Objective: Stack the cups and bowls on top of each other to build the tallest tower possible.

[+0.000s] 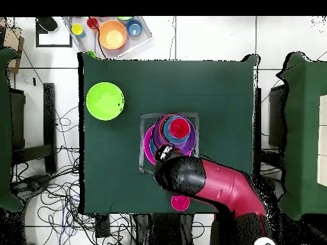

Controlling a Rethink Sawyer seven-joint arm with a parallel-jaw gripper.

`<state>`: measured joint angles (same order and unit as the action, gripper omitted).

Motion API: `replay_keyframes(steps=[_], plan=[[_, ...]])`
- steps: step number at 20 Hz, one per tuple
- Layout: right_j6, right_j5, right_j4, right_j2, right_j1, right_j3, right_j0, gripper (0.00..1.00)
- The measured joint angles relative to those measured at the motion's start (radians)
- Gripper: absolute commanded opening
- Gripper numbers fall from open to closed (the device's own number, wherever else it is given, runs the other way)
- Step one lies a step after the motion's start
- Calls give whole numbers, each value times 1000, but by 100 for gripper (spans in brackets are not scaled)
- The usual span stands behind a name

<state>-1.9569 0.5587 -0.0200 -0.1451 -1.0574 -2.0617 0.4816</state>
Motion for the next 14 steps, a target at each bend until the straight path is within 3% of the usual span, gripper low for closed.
replay_keyframes(steps=[5,14], plan=[[0,-122,0,6,0,-106,13,100],[0,-173,1,-26,-21,-239,34,100]])
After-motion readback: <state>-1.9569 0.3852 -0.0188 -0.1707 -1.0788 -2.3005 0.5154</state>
